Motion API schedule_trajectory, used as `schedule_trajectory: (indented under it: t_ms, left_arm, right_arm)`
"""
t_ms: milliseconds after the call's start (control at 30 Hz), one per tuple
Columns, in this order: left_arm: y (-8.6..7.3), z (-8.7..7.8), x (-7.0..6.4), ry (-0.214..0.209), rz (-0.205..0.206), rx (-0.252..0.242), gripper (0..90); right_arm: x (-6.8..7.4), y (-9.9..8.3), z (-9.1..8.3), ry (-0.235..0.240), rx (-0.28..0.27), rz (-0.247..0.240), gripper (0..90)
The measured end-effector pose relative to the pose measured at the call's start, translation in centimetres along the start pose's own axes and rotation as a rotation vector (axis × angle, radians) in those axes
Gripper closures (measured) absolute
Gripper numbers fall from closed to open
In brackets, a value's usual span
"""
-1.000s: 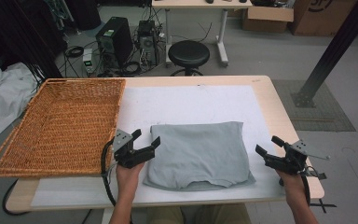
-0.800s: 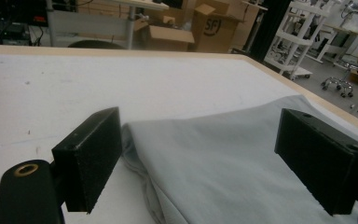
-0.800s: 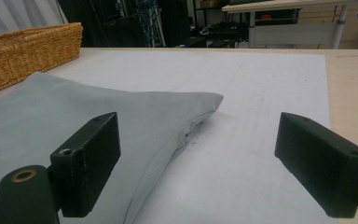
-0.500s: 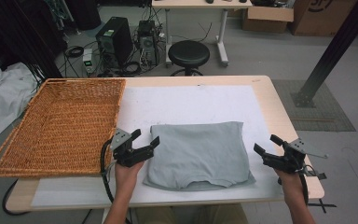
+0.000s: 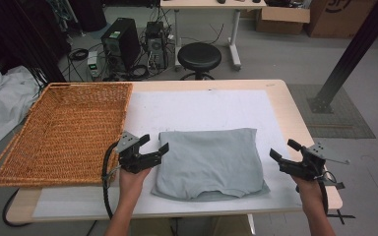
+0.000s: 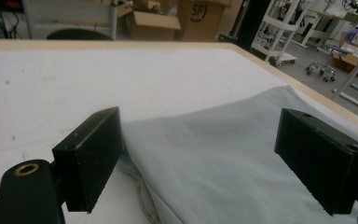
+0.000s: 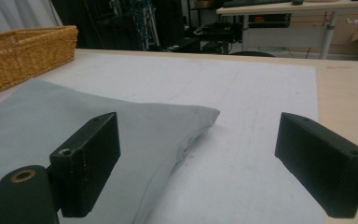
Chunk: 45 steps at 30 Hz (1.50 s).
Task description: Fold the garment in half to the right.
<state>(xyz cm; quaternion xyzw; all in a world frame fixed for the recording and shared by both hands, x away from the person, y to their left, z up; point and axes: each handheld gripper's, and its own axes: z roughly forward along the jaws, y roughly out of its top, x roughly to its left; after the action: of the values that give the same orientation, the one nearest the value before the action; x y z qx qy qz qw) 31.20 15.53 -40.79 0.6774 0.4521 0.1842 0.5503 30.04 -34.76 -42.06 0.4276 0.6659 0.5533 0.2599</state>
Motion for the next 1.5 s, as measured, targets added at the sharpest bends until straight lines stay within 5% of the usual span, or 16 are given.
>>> schedule_trajectory:
  t_ms: [133, 300, 400, 500, 567, 733, 833, 1200, 1500]
  left_arm:
    - [-0.4, 0.8, 0.5, 0.024, -0.005, 0.071, 15.9]
    - [-1.0, 2.1, 0.5, -0.017, 0.001, 0.186, 18.0]
    - [-1.6, 3.4, 0.3, 0.015, 0.021, 0.277, 23.9]
    - [-2.3, 4.7, 0.9, 0.020, -0.042, 0.377, 29.8]
    - [-2.3, 4.8, 0.8, 0.023, -0.036, 0.372, 35.1]
    - [-2.2, 4.9, 0.8, 0.001, -0.026, 0.409, 66.0]
    - [-2.1, 5.0, 1.0, -0.007, -0.059, 0.418, 80.7]
    - [-1.5, 3.2, 3.0, 0.127, -0.142, 0.377, 83.0]
    - [-1.8, 2.7, 3.1, 0.153, -0.145, 0.362, 82.9]
  right_arm:
    - [0.2, 0.5, 0.2, 0.022, 0.002, -0.017, 13.5]
    - [0.8, 0.4, 0.3, 0.029, 0.000, -0.027, 13.6]
    - [1.0, -0.1, 0.3, 0.018, 0.004, -0.022, 13.6]
    - [1.1, -0.2, 0.2, 0.017, 0.006, -0.020, 13.6]
    - [1.3, -0.2, 0.1, 0.018, 0.009, -0.025, 13.6]
    - [1.3, 0.0, -0.2, 0.009, 0.003, -0.028, 13.6]
    - [1.5, -0.1, -0.2, 0.007, 0.007, -0.027, 13.6]
    - [2.1, -0.3, 0.0, 0.015, 0.012, -0.026, 13.6]
    - [2.3, -0.5, 0.4, 0.022, 0.015, -0.022, 13.6]
